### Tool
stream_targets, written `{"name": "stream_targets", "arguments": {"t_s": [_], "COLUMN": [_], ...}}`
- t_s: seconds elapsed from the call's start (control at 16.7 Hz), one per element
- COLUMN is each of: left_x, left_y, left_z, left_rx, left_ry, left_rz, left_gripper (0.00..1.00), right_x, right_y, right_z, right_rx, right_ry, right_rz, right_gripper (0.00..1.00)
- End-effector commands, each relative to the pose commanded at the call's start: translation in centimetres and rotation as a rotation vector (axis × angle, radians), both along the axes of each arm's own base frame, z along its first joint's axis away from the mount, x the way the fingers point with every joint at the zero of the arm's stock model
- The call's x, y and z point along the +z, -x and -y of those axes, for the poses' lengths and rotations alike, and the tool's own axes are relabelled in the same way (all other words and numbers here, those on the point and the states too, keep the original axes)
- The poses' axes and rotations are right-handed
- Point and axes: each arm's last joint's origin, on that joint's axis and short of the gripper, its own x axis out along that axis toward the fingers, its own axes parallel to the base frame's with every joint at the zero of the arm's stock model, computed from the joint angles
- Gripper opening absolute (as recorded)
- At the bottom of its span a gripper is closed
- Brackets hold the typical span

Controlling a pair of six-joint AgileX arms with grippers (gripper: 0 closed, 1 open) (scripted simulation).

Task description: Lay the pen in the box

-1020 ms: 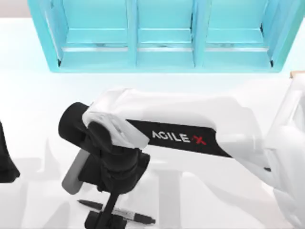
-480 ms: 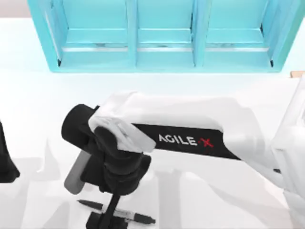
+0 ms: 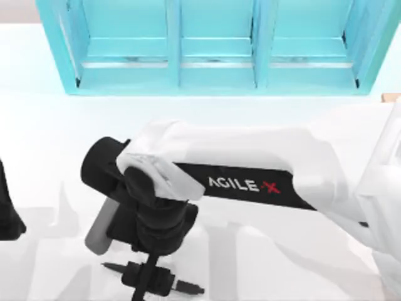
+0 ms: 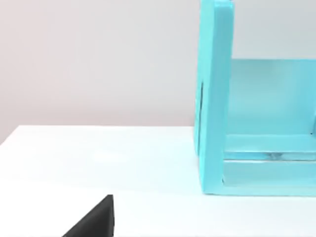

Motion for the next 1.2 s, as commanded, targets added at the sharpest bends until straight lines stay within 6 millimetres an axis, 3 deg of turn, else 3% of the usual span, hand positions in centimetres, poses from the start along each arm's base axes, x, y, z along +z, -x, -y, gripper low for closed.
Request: {"name": "stream_targets", "arguments": {"t_s": [0.24, 0.3, 0.72, 0.78, 0.96, 1.2], "left_x": [0.0, 0.0, 0.0, 0.0, 0.0, 0.0], "left_y": [0.0, 0.0, 0.0, 0.0, 0.0, 0.0], "left_z": [0.0, 0.0, 0.0, 0.0, 0.0, 0.0], "left_rx": [0.000, 0.000, 0.000, 0.000, 0.000, 0.000], "left_ry": [0.000, 0.000, 0.000, 0.000, 0.000, 0.000], "left_rz": [0.000, 0.000, 0.000, 0.000, 0.000, 0.000], "left_gripper": [1.00, 1.00, 1.00, 1.00, 1.00, 1.00], "right_x": [0.0, 0.0, 0.0, 3.2, 4.1, 8.0], "right_y": [0.0, 0.0, 0.0, -1.0, -1.2, -1.6], "right_z": [0.0, 0.0, 0.0, 0.6, 0.5, 0.4], "right_rx": [0.000, 0.000, 0.000, 0.005, -0.003, -0.014], "right_ry": [0.000, 0.000, 0.000, -0.015, -0.014, -0.008], "right_rz": [0.000, 0.000, 0.000, 0.094, 0.092, 0.087], "right_gripper": [0.02, 0.00, 0.00, 0.00, 0.00, 0.00]}}
